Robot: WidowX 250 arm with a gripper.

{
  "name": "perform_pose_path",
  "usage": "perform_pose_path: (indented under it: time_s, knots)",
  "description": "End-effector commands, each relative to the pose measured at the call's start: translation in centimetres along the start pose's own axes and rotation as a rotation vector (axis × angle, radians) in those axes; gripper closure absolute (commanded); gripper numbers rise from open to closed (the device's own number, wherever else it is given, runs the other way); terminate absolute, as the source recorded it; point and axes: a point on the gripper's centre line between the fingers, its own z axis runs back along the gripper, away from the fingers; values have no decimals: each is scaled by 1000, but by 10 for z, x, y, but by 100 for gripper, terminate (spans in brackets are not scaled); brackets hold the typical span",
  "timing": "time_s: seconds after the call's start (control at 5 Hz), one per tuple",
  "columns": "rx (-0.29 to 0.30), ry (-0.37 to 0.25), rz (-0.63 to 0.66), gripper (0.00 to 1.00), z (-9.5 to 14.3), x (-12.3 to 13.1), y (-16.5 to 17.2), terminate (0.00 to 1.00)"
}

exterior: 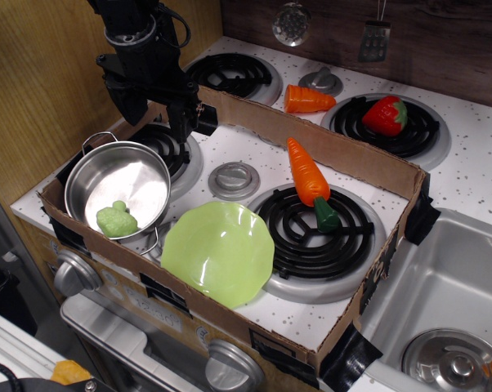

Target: Put carrot on plate

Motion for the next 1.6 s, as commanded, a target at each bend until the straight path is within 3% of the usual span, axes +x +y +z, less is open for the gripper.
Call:
perform_pose_path:
  time_s: [0.0,0.2,0.4,0.6,0.8,1.0,1.4]
  knots:
    - [0,0,0,0,0,0,0,0]
    - [131,-18,55,0,17,18,-11,0]
    - [190,-13,68,0,39,38,-27,0]
    - [194,9,244,0,45,44,-51,0]
    - [151,47,433,0,38,43,-76,0]
    - [95,94,506,0,34,45,-93,0]
    - [48,63,531,0,28,47,-118,0]
